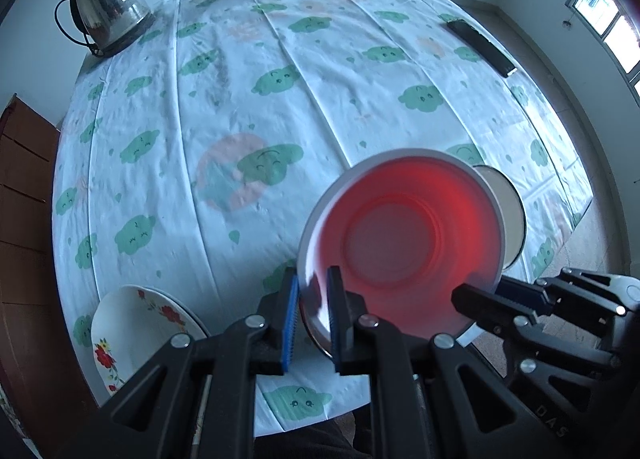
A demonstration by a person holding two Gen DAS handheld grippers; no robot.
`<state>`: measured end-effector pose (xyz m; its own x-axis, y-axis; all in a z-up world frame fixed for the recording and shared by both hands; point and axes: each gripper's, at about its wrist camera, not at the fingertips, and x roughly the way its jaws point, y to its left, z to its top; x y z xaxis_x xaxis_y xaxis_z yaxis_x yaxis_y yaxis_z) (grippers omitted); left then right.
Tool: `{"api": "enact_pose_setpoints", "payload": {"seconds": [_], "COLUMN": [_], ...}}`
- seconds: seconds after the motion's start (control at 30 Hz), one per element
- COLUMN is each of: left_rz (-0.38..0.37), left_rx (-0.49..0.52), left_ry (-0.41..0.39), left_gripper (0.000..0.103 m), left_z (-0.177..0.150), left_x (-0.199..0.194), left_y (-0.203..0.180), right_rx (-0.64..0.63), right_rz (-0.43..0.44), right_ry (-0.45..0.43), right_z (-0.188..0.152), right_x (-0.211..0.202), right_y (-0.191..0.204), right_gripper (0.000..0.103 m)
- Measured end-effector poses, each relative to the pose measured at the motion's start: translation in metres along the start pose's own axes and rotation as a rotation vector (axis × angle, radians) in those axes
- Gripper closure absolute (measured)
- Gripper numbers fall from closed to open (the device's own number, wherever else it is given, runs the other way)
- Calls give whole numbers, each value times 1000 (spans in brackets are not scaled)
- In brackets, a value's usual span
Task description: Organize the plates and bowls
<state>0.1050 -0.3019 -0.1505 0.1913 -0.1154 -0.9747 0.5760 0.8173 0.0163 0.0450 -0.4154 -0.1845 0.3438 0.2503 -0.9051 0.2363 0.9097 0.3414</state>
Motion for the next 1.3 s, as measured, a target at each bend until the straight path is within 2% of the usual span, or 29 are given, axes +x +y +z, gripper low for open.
{"api": "enact_pose_setpoints", "payload": {"seconds": [0.4,1.3], "left_rz": [3,-35], "left_rx": [14,-7], "left_ry": [25,103], "left_gripper": [92,91], "left_z": [-11,-19], "left_x": [7,27], "left_y": [-3,2], "right_rx": [11,26], "right_rz": [18,20], "right_ry": [34,74], "right_z": [-16,-19], "right_x": [7,18], "right_y": [0,-1], "right_gripper": [86,85]}}
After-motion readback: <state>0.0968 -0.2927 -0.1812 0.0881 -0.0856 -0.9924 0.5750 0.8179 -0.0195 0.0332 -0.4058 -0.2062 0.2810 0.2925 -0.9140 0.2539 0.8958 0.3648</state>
